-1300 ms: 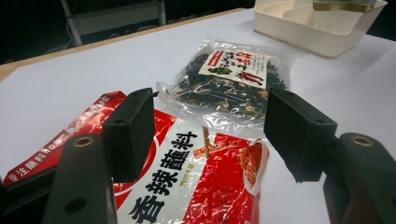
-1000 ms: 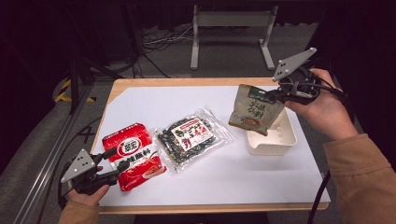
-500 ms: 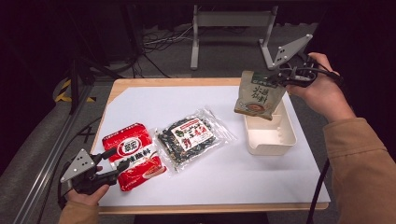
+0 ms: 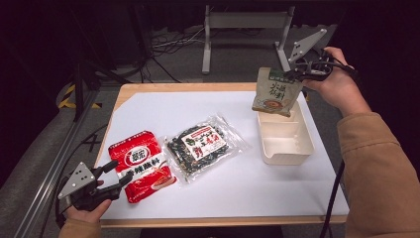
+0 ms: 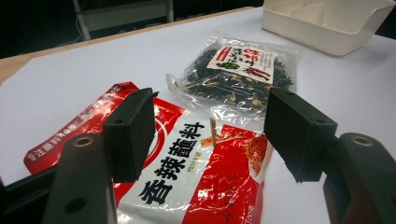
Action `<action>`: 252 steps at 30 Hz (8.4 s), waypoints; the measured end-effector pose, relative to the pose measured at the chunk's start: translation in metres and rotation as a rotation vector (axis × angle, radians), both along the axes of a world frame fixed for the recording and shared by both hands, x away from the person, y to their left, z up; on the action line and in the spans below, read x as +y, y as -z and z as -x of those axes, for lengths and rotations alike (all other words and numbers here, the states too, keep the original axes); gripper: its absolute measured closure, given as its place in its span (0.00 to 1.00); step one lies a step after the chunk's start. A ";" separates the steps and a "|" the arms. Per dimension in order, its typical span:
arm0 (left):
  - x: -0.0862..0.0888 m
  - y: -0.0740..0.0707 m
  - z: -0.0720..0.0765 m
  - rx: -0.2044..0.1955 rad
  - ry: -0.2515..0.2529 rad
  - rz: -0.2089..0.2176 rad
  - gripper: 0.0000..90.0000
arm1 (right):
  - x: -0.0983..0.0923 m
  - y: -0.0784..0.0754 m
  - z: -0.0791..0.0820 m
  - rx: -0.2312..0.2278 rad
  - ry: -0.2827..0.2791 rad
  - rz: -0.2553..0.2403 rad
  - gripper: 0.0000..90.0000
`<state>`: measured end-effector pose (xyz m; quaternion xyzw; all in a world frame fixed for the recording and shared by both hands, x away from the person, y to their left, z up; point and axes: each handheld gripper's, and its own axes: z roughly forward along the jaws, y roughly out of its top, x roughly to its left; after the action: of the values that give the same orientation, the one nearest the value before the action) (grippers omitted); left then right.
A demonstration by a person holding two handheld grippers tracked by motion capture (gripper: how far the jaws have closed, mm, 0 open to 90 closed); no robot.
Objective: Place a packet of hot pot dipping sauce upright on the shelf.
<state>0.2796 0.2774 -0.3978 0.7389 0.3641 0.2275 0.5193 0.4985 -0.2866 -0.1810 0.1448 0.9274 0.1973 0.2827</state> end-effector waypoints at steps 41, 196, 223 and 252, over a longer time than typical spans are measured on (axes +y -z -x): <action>0.001 0.003 -0.001 0.011 -0.006 -0.002 0.38 | -0.015 0.049 -0.054 -0.005 -0.003 0.077 1.00; 0.061 0.048 -0.149 0.495 -0.053 -0.026 0.37 | 0.013 0.124 0.113 0.107 0.072 -0.651 0.39; 0.045 0.050 -0.142 0.508 -0.026 -0.124 0.57 | 0.026 0.130 0.112 0.104 0.035 -0.595 0.43; 0.059 0.022 -0.123 0.416 -0.049 -0.122 1.00 | 0.028 0.133 0.111 0.134 0.042 -0.611 0.43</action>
<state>0.4029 0.3361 -0.4202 0.7909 0.4668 0.1044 0.3818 0.3877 -0.2589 -0.3136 0.2549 0.8386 0.4511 0.1683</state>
